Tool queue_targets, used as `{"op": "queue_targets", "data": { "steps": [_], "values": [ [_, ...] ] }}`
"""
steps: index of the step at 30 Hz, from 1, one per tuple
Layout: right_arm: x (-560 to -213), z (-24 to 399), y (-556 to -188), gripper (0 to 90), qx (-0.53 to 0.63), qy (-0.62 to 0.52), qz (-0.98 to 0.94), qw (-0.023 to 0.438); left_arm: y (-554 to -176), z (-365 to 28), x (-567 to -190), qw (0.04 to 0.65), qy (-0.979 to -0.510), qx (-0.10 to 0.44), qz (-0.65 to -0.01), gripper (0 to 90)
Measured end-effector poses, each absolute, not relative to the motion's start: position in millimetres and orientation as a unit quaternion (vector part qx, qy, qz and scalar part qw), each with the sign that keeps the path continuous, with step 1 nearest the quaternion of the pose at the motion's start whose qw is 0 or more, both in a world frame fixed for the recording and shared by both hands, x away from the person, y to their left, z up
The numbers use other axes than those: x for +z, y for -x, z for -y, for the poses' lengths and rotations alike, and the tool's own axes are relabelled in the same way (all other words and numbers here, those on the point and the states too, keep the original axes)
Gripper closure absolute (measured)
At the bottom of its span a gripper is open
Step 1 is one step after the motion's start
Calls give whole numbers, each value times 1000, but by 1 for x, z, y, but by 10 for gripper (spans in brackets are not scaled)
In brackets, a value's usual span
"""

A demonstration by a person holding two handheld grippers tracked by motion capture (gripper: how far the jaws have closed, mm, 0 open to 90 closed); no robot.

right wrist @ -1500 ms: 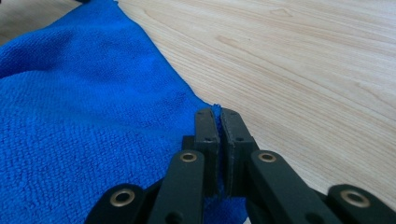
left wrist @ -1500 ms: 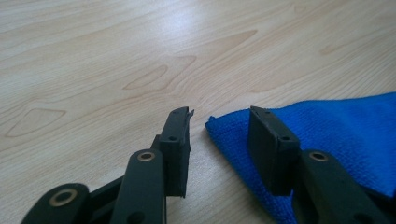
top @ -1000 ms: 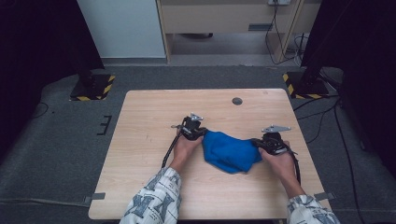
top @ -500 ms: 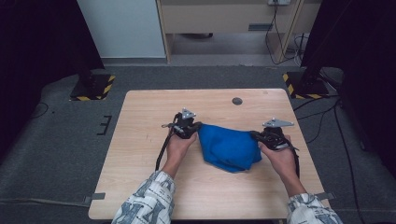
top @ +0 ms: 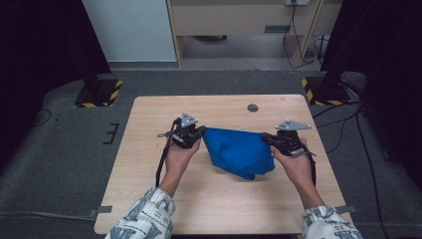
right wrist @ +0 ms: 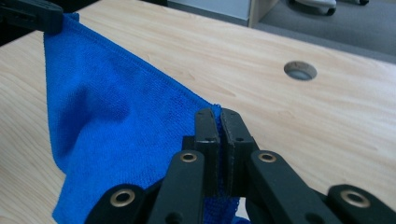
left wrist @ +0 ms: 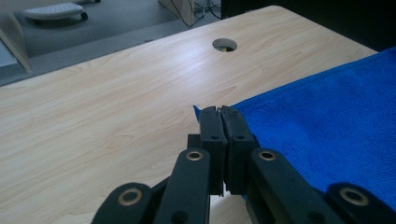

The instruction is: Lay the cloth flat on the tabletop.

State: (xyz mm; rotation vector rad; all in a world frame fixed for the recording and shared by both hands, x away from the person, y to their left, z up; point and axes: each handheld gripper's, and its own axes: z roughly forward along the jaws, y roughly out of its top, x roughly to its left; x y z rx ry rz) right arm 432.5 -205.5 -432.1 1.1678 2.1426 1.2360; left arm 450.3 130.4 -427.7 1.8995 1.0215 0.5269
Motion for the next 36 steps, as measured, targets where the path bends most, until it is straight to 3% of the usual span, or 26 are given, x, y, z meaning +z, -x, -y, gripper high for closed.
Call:
{"op": "queue_targets", "data": {
  "steps": [12, 36],
  "values": [
    [-400, 203, -435, 870, 450, -403, -767, 216, -446, -137, -395, 456, -759, 233, -402, 881],
    [-371, 198, -432, 870, 466, -387, -760, 235, -435, -144, -366, 472, -749, 252, -391, 881]
  ]
}}
